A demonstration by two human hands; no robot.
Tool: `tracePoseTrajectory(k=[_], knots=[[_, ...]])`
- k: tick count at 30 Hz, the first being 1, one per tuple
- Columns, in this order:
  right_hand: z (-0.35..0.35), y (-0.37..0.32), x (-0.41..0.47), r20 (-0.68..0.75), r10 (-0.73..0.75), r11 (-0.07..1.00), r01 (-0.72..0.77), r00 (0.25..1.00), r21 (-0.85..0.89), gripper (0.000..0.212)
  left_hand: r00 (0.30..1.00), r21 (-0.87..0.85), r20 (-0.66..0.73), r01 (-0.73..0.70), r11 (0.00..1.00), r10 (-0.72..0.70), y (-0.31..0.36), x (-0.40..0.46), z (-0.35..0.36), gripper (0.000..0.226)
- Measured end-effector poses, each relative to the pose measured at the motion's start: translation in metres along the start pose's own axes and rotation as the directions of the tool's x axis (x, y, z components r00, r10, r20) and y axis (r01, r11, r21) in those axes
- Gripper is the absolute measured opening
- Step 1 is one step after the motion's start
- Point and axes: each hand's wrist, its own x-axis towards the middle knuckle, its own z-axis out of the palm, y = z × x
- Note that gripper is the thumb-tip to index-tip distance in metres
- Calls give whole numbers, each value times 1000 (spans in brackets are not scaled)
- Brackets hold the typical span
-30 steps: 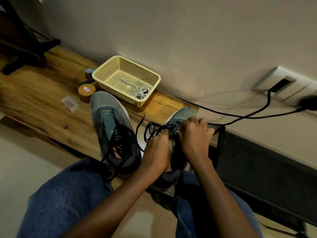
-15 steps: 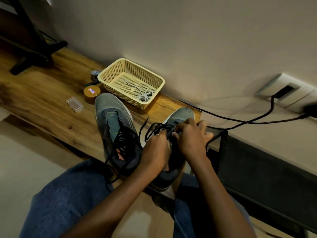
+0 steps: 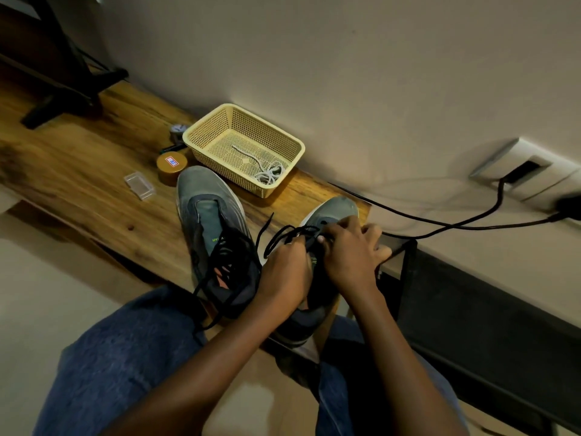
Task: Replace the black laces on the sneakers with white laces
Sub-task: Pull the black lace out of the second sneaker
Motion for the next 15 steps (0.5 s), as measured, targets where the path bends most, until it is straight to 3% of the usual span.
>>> tracePoseTrajectory(k=[4,6,10,13,15], knots=[[-6,1,-3,-258,75,968,-9,963,249,18,1000,15,-12,8,1000,-8,3,0,-1,30],[-6,0,-2,-211,106,967,-51,972,250,20,1000,27,-17,4,1000,-3,2,1,-1,31],[1,-3,2,77,115,988,-122,990,98,41,1000,16,1,10,1000,-10,0,0,-1,34],[3,-2,3,18,91,988,-93,996,122,34,1000,28,-3,9,1000,-9,1,0,-1,32],[2,-3,3,-149,94,970,-57,984,237,27,1000,24,-2,22,999,-22,1,0,-1,31]])
